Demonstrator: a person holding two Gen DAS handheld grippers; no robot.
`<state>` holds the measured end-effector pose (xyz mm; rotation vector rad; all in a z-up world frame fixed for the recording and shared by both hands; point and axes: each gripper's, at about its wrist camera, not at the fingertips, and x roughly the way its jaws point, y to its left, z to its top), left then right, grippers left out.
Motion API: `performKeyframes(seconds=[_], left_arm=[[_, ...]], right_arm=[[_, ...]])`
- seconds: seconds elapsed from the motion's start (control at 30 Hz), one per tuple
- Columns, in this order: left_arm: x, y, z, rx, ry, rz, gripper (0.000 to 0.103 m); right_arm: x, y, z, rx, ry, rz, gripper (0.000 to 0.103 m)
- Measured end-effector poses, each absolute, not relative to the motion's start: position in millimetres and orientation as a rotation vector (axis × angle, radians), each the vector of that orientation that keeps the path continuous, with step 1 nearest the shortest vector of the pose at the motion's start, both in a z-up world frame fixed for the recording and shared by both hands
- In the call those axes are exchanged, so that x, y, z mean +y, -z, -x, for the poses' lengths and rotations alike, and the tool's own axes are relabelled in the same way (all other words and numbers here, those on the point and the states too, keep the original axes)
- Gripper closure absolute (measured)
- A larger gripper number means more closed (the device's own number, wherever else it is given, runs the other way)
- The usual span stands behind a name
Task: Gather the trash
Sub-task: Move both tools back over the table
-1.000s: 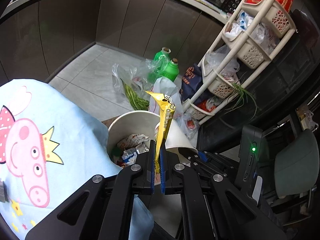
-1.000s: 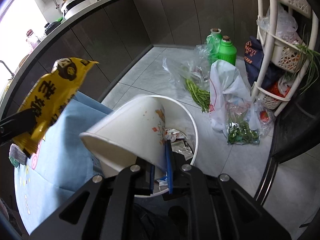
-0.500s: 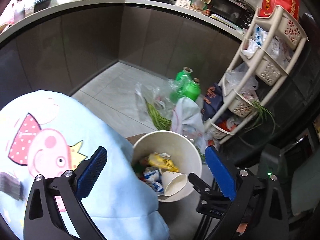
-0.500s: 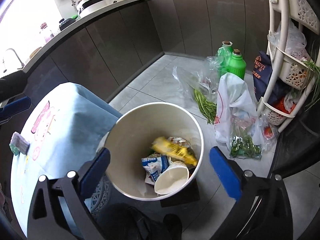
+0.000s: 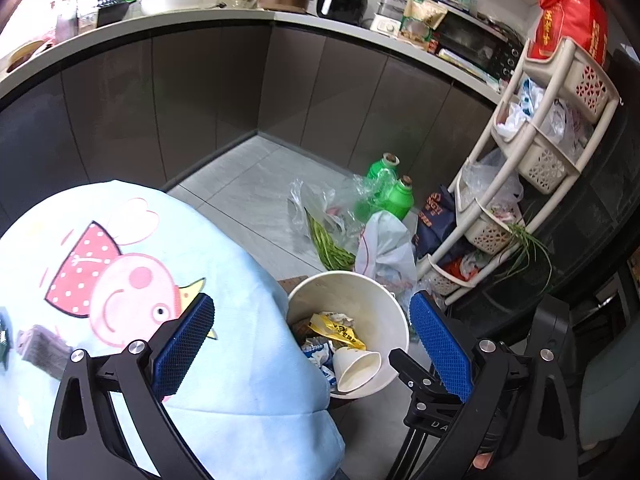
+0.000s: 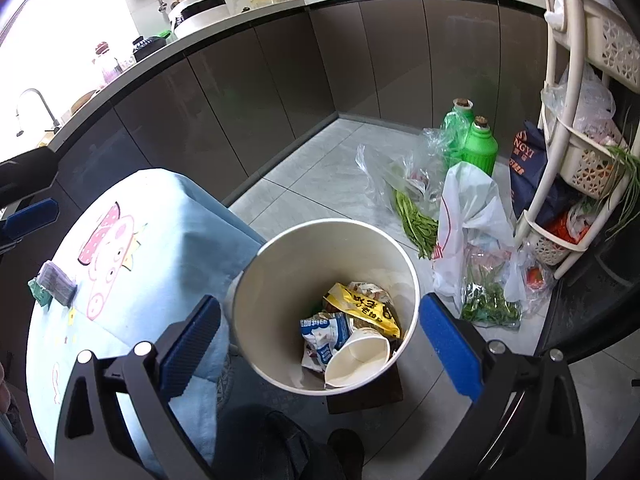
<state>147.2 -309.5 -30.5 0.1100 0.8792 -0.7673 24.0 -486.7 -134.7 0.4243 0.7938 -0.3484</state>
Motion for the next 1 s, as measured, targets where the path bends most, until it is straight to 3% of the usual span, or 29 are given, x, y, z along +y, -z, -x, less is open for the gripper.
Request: performKeyframes(seconds=[0.53,1.0], left_arm=[[-211,-20,-144,0.810,0.591,-0.004,0.009],[-109,-17,-154,0.818,0.438,0.103,0.009]], right_arm=[[-417,80,-46,0.754,0.193,-0.300,0.003],[-322,63,-86,0.797,0.010,-0.158,0.003]])
